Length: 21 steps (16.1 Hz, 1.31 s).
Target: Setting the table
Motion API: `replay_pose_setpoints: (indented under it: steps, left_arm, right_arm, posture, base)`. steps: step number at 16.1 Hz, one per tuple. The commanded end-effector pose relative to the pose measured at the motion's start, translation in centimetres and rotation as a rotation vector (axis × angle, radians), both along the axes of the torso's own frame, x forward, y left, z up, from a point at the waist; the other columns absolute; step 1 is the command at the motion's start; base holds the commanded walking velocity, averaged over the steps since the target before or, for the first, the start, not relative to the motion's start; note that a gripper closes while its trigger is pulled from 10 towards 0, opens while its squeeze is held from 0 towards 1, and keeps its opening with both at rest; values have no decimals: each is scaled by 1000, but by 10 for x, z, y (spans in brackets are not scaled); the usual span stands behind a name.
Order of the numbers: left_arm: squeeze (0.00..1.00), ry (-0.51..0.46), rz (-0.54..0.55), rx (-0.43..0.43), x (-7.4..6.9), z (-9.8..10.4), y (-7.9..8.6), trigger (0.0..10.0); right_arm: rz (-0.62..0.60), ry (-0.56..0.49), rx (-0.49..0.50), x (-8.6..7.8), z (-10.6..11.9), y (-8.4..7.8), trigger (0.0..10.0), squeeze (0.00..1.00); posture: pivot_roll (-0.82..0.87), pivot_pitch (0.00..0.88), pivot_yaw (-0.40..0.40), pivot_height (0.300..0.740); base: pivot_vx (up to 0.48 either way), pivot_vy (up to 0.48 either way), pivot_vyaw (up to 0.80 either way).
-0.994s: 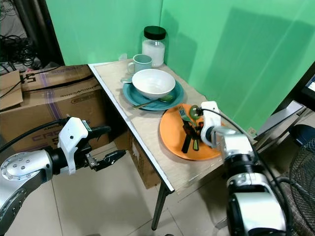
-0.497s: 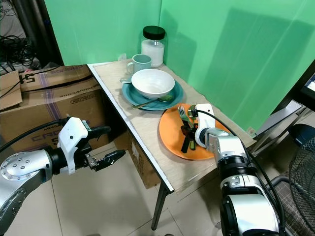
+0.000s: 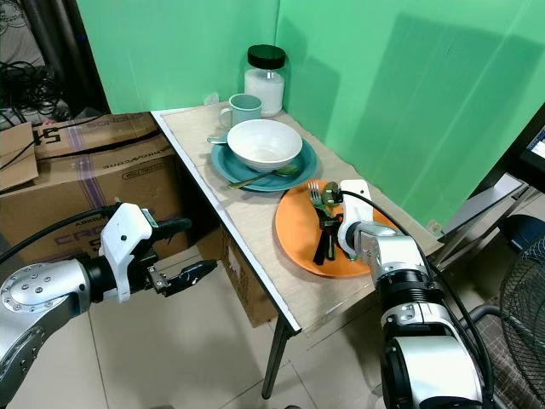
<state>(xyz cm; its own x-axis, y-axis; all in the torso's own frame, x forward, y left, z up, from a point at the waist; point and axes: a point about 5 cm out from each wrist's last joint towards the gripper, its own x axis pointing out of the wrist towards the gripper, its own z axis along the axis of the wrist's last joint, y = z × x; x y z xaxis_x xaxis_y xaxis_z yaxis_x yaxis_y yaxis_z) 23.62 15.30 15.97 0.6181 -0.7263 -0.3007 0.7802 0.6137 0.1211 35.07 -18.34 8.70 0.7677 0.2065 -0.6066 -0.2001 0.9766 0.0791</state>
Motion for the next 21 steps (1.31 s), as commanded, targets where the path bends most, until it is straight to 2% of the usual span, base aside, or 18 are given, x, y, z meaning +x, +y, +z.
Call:
replay_pose_setpoints:
  steps: [1, 7, 10, 11, 12, 13, 14, 16, 17, 18, 21]
  left_arm:
    - [0, -1, -17, 5, 0, 1, -1, 10000]
    - [0, -4, -21, 7, 0, 1, -1, 10000]
    - [0, -5, -26, 9, 0, 1, -1, 10000]
    - [0, -5, -27, 9, 0, 1, -1, 10000]
    - [0, -6, -28, 11, 0, 1, -1, 10000]
    - [0, -6, -30, 11, 0, 1, -1, 10000]
    - [0, -6, -32, 12, 0, 1, -1, 10000]
    - [0, -5, -35, 13, 0, 1, -1, 10000]
    - [0, -5, -36, 13, 0, 1, -2, 10000]
    - [0, -5, -37, 13, 0, 1, -1, 10000]
    - [0, -4, -36, 15, -1, 2, -1, 10000]
  right_arm:
    - [-10, -6, 13, 2, 2, 1, 0, 0]
    - [-45, -56, 10, 7, 12, -8, 0, 0]
    - [-93, -88, -12, 10, 22, -26, 0, 0]
    - [-97, -89, -15, 10, 22, -27, 0, 0]
    - [-117, -93, -54, 10, 23, -35, 0, 0]
    - [-134, -94, -92, 10, 23, -41, 3412, 0]
    - [-147, -92, -127, 9, 23, -45, 10000, 0]
    - [-161, -96, -132, 9, 23, -45, 10000, 0]
    - [-165, -102, -112, 9, 23, -44, 10000, 851]
    - [-153, -109, -86, 10, 25, -40, 10000, 1000]
    - [-128, -122, -66, 11, 32, -36, 10000, 1000]
  posture:
    - [87, 0, -85, 740]
    - [85, 0, -81, 740]
    - [85, 0, -79, 740]
    - [85, 0, -79, 740]
    - [84, 0, -78, 740]
    - [84, 0, -77, 740]
    - [82, 0, -75, 740]
    - [81, 0, -74, 740]
    - [82, 0, -73, 740]
    - [82, 0, -73, 740]
    - [84, 0, -74, 740]
  base:
    - [0, 0, 0]
    - [0, 0, 0]
    - [0, 0, 0]
    - [0, 0, 0]
    - [0, 0, 0]
    - [0, 0, 0]
    - [0, 0, 0]
    - [0, 0, 0]
    - [0, 0, 0]
    - [0, 0, 0]
    - [0, 0, 0]
